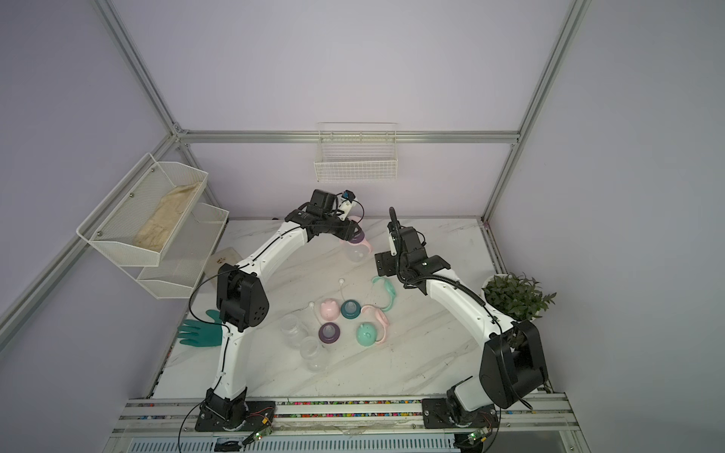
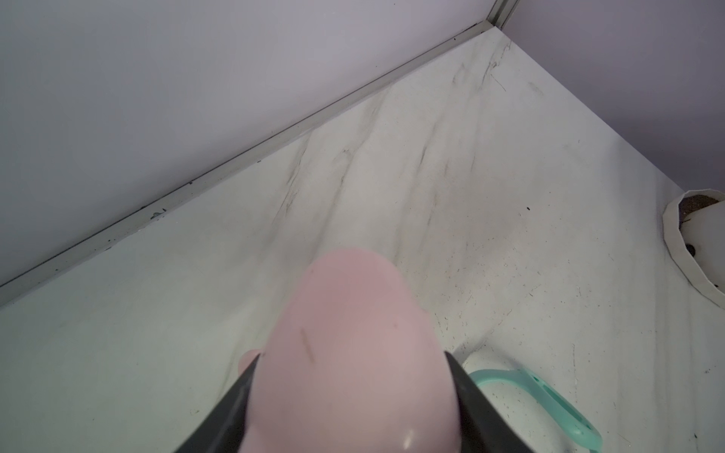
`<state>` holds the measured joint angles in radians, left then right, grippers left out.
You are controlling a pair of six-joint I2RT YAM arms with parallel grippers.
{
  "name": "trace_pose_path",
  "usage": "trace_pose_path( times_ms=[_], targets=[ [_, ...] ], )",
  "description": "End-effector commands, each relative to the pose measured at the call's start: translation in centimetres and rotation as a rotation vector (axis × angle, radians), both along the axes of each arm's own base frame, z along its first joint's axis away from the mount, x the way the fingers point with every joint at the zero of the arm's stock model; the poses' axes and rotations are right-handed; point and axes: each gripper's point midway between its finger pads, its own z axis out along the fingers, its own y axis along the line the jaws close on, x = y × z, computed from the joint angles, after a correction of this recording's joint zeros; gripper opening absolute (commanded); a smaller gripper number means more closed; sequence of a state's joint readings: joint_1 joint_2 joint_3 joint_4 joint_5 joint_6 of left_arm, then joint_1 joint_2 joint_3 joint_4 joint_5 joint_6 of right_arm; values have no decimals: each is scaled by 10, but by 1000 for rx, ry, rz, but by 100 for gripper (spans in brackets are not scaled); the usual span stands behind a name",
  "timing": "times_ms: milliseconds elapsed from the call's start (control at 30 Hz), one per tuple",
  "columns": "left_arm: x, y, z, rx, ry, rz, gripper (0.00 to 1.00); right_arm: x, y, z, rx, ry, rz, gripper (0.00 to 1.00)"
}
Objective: Assemble the baby bottles
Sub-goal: Close the lid on the baby bottle.
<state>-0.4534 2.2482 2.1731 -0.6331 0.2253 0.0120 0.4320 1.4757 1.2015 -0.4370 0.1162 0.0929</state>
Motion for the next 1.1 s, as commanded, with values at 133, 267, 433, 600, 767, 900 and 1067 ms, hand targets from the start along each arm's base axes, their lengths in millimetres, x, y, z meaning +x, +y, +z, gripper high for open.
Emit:
trace_pose_path(
  times_ms=[133, 267, 433, 600, 767, 900, 1067],
  targets=[
    [9, -11, 26, -22, -91, -23, 61, 4, 1, 0, 21, -9, -4, 92],
    [9, -10, 24, -9, -92, -21, 65, 4, 2, -3, 21, -3, -2, 92],
    [8, -9, 21, 4, -91, -24, 70, 4, 3, -4, 25, 1, 2, 92],
    [7, -9, 17, 19, -90, -31, 75, 4, 4, -6, 25, 5, 4, 92],
    [6, -9, 14, 27, -87, -38, 77, 3, 4, -7, 26, 7, 3, 92],
    [7, -8, 14, 31, -88, -31, 78, 4, 4, -8, 29, 7, 2, 92],
    [8, -6, 35, 12, -127, -15, 81, 5, 13, -13, 44, 3, 54, 90]
  ],
)
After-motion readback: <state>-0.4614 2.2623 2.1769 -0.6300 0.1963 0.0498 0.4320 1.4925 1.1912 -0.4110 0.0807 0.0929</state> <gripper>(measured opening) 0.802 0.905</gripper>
